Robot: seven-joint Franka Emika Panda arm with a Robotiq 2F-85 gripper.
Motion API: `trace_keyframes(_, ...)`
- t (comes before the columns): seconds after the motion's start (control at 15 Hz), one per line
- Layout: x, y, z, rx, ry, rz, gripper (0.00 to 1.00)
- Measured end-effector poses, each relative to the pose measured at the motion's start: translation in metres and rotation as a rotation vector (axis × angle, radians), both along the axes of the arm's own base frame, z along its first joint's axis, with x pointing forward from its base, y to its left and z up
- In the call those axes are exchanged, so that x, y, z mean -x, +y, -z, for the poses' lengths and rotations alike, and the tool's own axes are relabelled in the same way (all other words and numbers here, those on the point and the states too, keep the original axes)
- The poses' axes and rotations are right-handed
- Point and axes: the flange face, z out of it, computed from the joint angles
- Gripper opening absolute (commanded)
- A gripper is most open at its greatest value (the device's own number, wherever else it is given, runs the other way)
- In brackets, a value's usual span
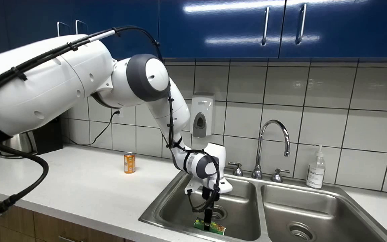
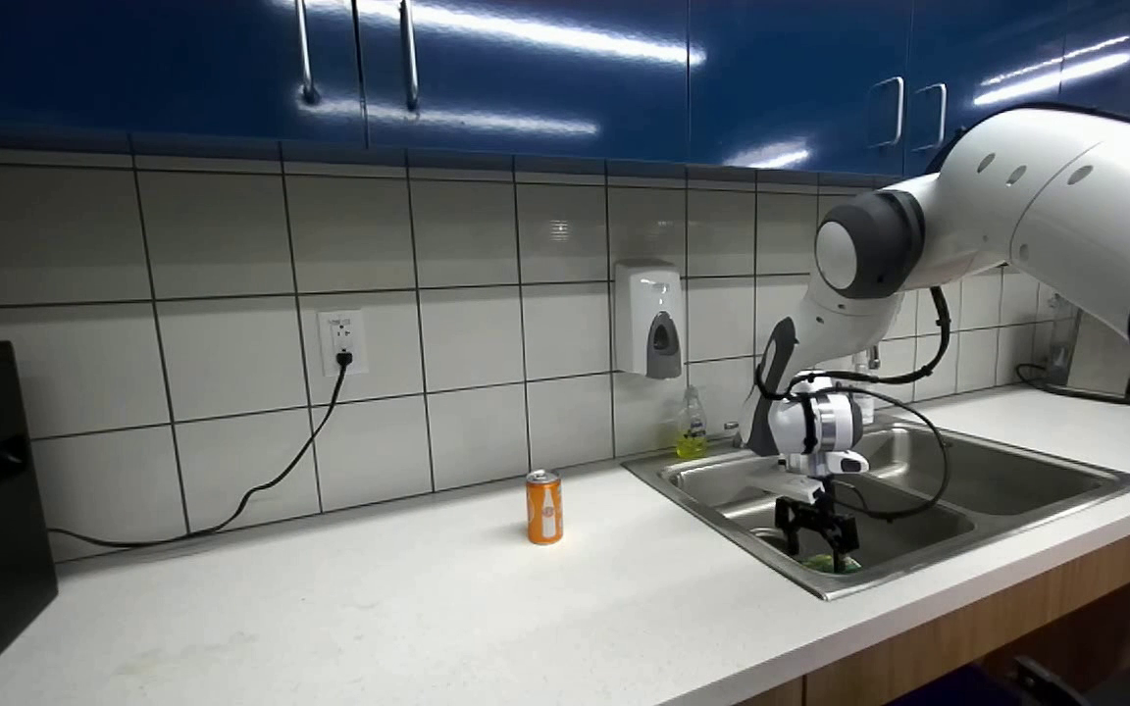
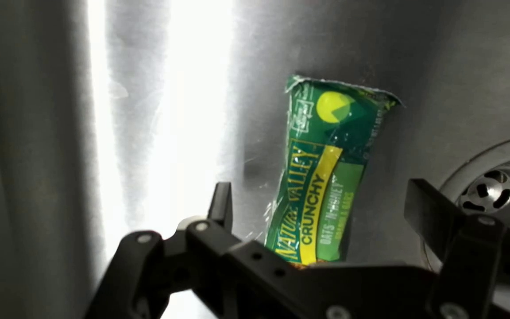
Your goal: Remove the green object from the sink
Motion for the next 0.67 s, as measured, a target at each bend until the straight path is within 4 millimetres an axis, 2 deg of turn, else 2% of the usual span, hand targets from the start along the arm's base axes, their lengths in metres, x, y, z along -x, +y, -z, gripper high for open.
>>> trace_keyframes(0.07, 0.0002, 0.0001, 0.0005, 0.000, 0.001, 0.000, 0.81)
trace_keyframes(0.4, 0.0021, 0.0010, 0.0052, -0.001, 0.008, -0.001, 0.40)
trace_keyframes(0.6, 0.0023, 0.0014, 0.0065, -0.001, 0.009, -0.002, 0.18)
trace_keyframes(0.67, 0.0014, 0.0017, 0.0060, 0.001, 0.006, -0.003, 0.13)
